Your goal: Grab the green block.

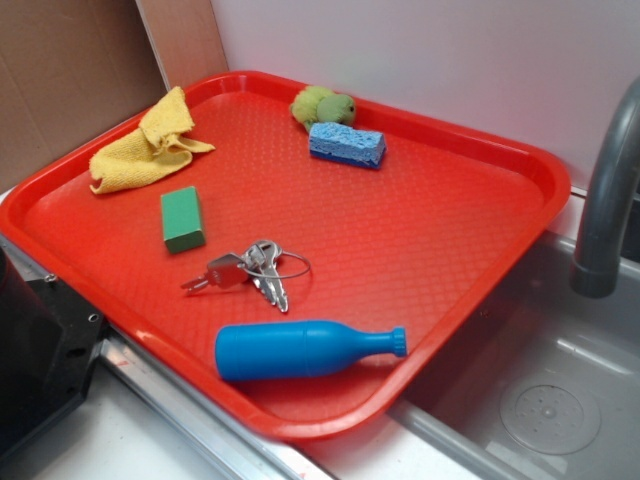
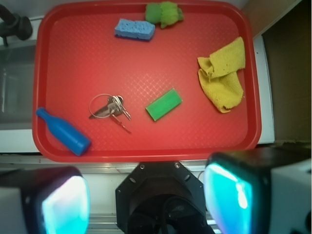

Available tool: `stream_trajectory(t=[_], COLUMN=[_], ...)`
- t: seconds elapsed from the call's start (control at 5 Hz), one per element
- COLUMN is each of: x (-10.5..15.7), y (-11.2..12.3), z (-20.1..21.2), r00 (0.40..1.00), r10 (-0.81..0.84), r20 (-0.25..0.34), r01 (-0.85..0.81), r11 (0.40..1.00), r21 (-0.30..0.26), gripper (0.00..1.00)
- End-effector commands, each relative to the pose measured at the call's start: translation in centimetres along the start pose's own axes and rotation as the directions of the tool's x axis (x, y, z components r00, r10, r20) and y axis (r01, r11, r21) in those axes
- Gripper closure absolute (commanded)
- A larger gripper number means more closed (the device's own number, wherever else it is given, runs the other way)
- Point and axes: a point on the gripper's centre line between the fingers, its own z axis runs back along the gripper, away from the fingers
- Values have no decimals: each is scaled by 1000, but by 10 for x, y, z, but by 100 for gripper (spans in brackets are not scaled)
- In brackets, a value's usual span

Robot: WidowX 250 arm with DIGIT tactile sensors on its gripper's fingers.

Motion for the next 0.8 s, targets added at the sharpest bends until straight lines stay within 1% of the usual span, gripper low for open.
stream_trajectory(t=[0.0, 0.2, 0.4, 0.6], x=[63, 69, 73, 21], y=[44, 51, 46, 47], z=[-104, -154, -181, -190], r00=[882, 741, 711, 709], r10=[469, 671, 702, 705], r20=[-51, 6, 17, -4], r01=[-466, -671, -703, -704], r11=[883, 741, 712, 709], r21=[50, 37, 6, 35], gripper=[0, 0, 0, 0])
